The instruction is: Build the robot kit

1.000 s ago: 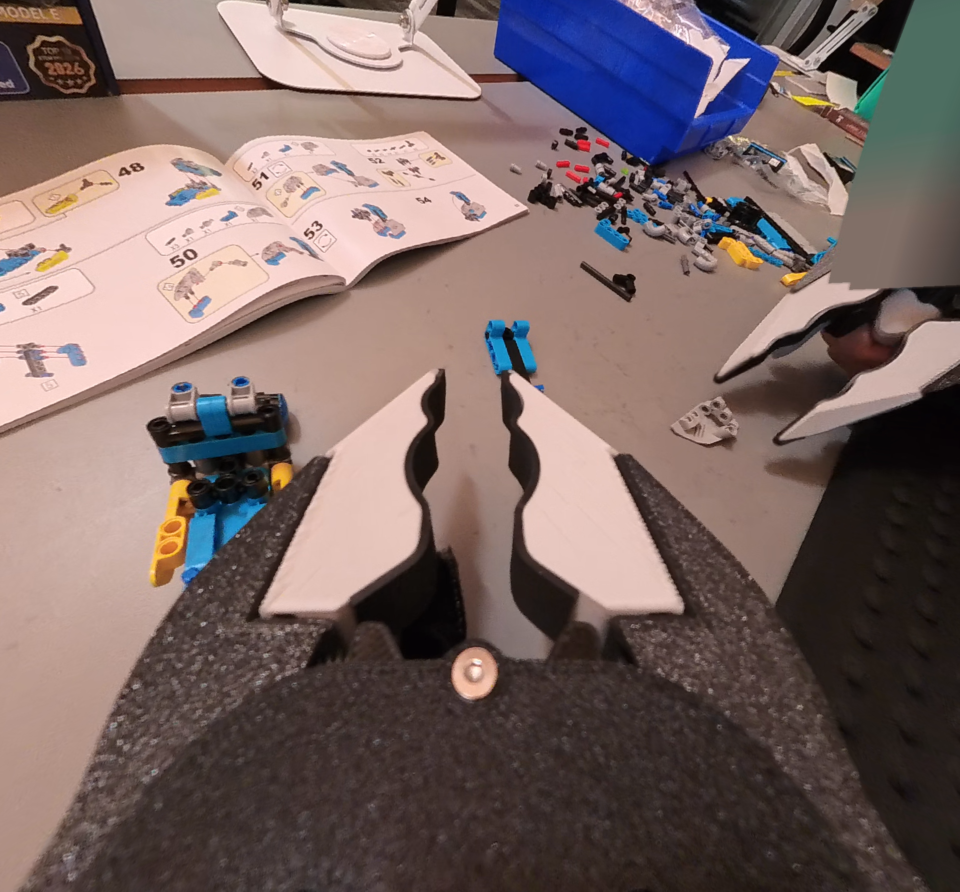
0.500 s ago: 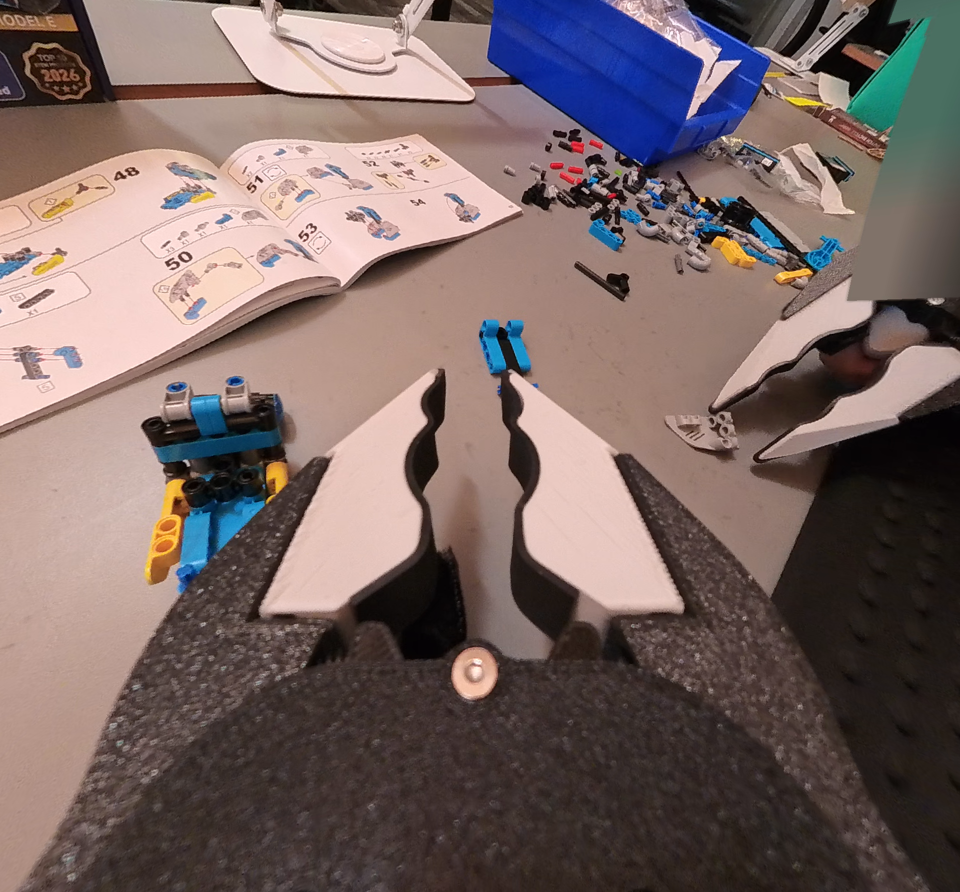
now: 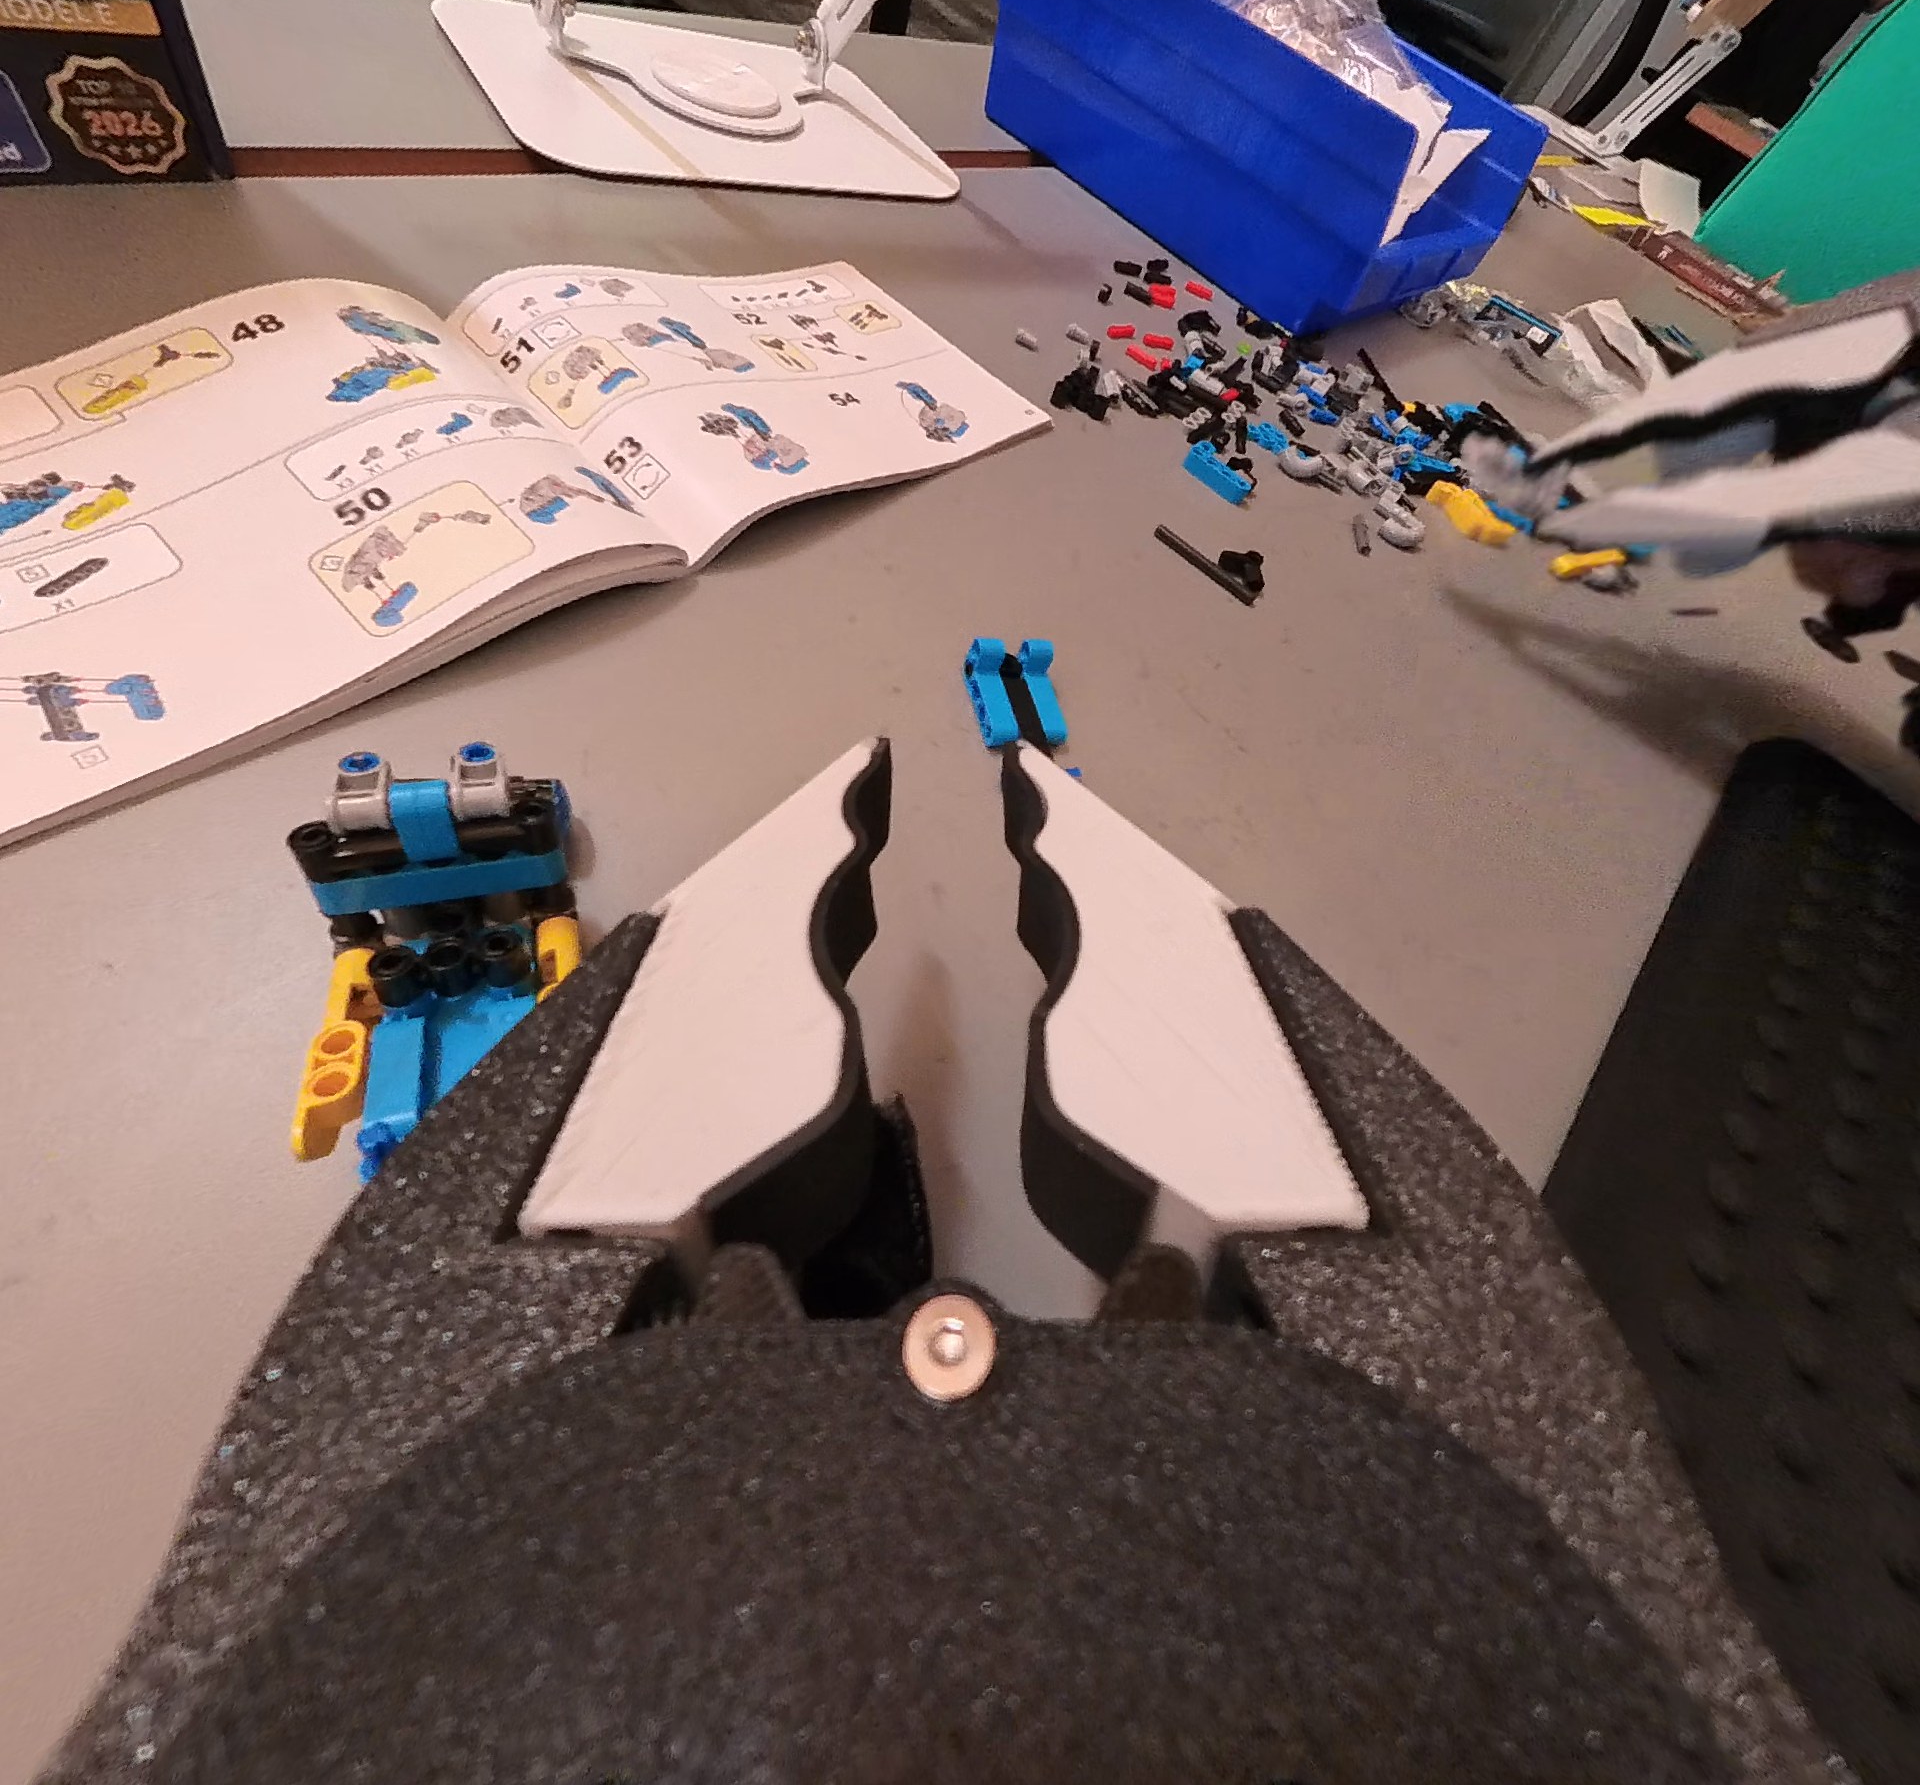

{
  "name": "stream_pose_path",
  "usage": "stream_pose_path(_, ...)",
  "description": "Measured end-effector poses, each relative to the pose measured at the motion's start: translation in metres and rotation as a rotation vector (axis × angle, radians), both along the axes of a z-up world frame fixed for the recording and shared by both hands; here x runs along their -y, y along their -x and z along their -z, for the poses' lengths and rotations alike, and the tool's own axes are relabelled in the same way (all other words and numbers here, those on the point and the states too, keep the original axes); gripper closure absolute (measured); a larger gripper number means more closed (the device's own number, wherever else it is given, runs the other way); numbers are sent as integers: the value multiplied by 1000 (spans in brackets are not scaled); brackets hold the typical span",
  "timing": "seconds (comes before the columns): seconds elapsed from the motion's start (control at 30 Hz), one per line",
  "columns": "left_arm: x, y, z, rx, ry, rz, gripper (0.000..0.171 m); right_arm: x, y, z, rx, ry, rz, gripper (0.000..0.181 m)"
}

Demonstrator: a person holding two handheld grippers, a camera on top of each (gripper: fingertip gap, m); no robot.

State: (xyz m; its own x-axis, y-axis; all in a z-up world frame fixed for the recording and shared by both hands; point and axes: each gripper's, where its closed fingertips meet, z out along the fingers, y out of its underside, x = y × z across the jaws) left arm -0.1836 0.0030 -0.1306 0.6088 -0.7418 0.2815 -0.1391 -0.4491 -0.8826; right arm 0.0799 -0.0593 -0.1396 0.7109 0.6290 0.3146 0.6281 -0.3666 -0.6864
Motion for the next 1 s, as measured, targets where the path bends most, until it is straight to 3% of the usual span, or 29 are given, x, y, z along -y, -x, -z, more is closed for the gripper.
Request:
stream_pose_path(0.1,-1,0,0,1,4,-3,151,3,-145,0,86,21,339,157)
stream_pose_path(0.17,-1,0,1,-6,3,-3,151,12,-204,10,-11,81,463,157)
stream_pose_path(0.23,-2,0,2,-17,0,-4,151,19,-238,29,-91,158,534,157)
stream_pose_path(0.3,-2,0,3,-24,-5,-9,151,24,-252,45,-90,201,559,157)
stream_pose_path(0.4,-4,2,2,-12,-3,-21,151,23,-247,43,-179,192,553,157)
stream_pose_path(0.47,-6,4,1,8,10,-28,151,22,-254,37,-154,179,572,146)
stream_pose_path(0.57,-7,6,1,27,27,-33,151,-5,-262,8,-188,73,596,151)
stream_pose_path(0.67,-6,5,1,17,21,-31,151,-48,-277,-1,-189,23,622,147)
stream_pose_path(0.83,-5,6,-1,11,-2,-32,151,-92,-305,24,-181,78,657,148)
stream_pose_path(1.0,-5,5,1,9,8,-30,151,-109,-317,38,-184,141,681,157)
